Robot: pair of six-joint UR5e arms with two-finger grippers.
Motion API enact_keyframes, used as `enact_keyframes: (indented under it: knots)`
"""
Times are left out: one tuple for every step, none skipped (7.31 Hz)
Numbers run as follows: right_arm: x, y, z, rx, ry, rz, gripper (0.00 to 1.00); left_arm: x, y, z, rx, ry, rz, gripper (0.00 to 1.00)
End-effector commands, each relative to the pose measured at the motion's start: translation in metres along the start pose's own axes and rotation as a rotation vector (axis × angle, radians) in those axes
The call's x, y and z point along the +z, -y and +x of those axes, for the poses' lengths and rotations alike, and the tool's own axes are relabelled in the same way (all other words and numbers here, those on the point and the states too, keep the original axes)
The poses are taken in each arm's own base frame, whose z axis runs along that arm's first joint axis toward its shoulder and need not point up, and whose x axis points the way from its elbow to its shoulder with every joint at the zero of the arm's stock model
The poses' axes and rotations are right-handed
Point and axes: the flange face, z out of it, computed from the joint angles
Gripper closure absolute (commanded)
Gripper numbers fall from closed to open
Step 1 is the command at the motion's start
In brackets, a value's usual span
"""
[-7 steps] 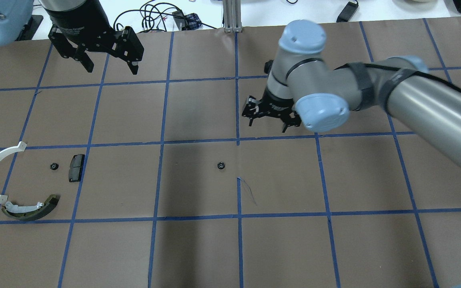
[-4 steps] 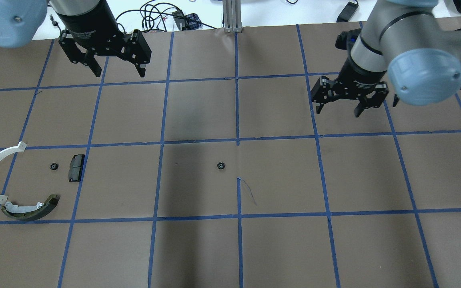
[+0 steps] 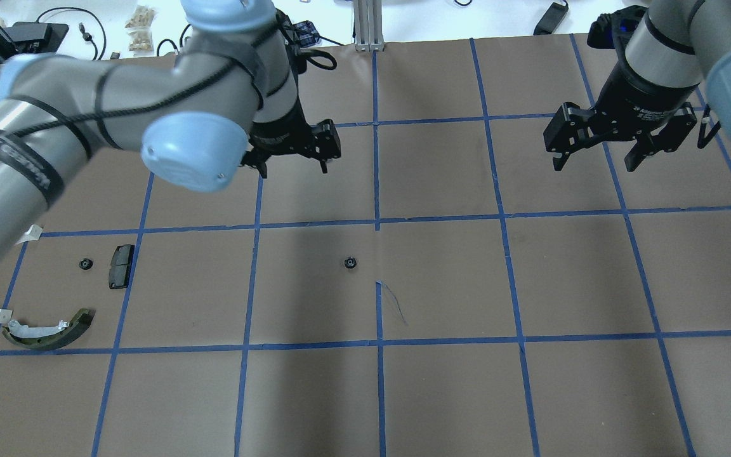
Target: Place bearing gear from tray to pile
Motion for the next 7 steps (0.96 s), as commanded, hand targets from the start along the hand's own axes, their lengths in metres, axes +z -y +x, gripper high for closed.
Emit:
enact_keyframes:
  knots:
    - [-0.001,-0.002,-0.013,-0.002,0.106,-0.01,0.0,0.083,-0.041,0.025,0.013,-0.054,-0.116,0.0]
    - [0.002,-0.002,-0.015,-0.012,0.081,-0.018,0.0,0.113,-0.055,0.034,0.032,-0.04,-0.18,0.0]
    - [0.005,-0.002,-0.015,-0.013,0.059,-0.016,0.0,0.145,-0.067,0.042,0.047,-0.026,-0.212,0.0]
    - [0.003,-0.001,-0.011,-0.005,0.023,-0.009,0.0,0.157,-0.067,0.045,0.048,-0.037,-0.181,0.0]
    - [0.001,-0.002,-0.006,0.002,-0.028,-0.007,0.0,0.165,-0.065,0.046,0.062,-0.038,-0.172,0.0]
    - [0.0,-0.004,-0.007,0.005,-0.018,-0.012,0.0,0.173,-0.064,0.047,0.06,-0.035,-0.183,0.0]
    - [-0.001,-0.006,-0.007,0.007,-0.019,-0.015,0.0,0.173,-0.061,0.048,0.052,-0.04,-0.162,0.0]
